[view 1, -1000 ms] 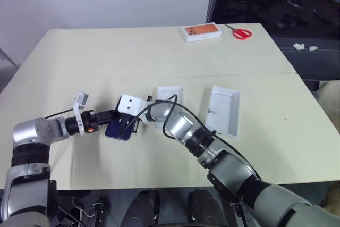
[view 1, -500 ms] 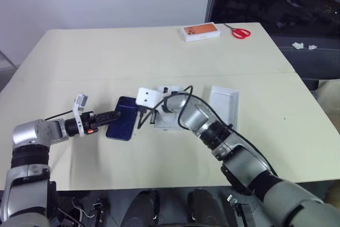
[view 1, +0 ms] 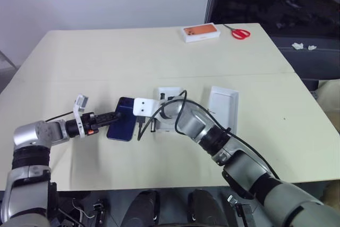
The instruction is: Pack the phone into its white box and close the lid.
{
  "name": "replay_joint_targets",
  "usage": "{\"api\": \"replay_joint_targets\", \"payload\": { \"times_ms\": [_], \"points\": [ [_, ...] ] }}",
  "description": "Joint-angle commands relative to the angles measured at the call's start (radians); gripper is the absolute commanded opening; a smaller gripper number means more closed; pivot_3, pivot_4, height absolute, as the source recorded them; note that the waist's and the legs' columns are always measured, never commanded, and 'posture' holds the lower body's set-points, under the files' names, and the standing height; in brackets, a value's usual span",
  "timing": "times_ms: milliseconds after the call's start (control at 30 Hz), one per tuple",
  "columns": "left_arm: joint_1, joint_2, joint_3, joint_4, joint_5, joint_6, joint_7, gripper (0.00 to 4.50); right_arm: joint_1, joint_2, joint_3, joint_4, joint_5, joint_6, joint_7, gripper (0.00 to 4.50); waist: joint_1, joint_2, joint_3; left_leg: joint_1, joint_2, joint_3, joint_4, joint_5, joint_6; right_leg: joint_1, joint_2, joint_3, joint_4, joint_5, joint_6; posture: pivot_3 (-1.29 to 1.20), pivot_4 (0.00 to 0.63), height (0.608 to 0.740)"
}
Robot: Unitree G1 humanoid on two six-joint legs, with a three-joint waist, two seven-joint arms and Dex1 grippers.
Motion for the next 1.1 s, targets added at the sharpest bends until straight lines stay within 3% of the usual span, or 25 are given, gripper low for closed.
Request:
{"api": "replay_joint_targets", "payload": {
  "times_ms": [33, 533, 667, 767, 1100],
  "points": [
    [0.043, -0.035, -0.05, 0.01, 0.002, 0.051, 0.02, 3.97, 0.016, 0.065, 0.012, 0.012, 0.034, 0.018, 0.028, 0.0, -0.001, 0.0, -0.001, 0.0, 0.0, 0.0, 0.0, 0.0, 0.0, 0.0, 0.0, 0.0, 0.0, 0.0, 0.0, 0.0, 0.15, 0.74],
    [0.064, -0.072, -0.009, -0.064, -0.057, 0.107, 0.091, 3.97, 0.005, 0.084, -0.023, 0.046, 0.028, 0.003, 0.012, 0.0, 0.0, 0.0, -0.001, 0.0, 0.001, 0.0, 0.0, 0.0, 0.0, 0.001, 0.0, 0.0, -0.002, 0.0, 0.0, 0.0, 0.15, 0.74],
    [0.063, -0.059, 0.003, -0.048, -0.061, 0.106, 0.091, 2.76, 0.008, 0.082, -0.022, 0.047, 0.028, -0.001, 0.011, 0.0, -0.004, -0.001, -0.001, 0.0, 0.001, 0.0, -0.001, 0.0, 0.0, 0.001, 0.0, 0.0, -0.002, 0.0, 0.0, 0.0, 0.15, 0.74],
    [0.066, -0.054, 0.007, -0.047, -0.068, 0.11, 0.09, 1.18, 0.006, 0.083, -0.023, 0.051, 0.028, -0.005, 0.008, 0.0, -0.009, -0.001, -0.001, 0.0, 0.001, 0.0, -0.002, 0.0, 0.0, 0.0, 0.0, 0.0, -0.003, 0.0, 0.0, 0.0, 0.15, 0.74],
    [0.09, -0.054, 0.027, -0.037, -0.087, 0.124, 0.1, 1.18, 0.013, 0.08, -0.013, 0.051, 0.026, -0.014, 0.002, 0.0, -0.021, -0.001, -0.001, 0.0, 0.001, 0.0, -0.002, 0.0, 0.0, 0.0, 0.0, 0.0, -0.003, 0.0, 0.0, 0.0, 0.15, 0.74]
  ]
}}
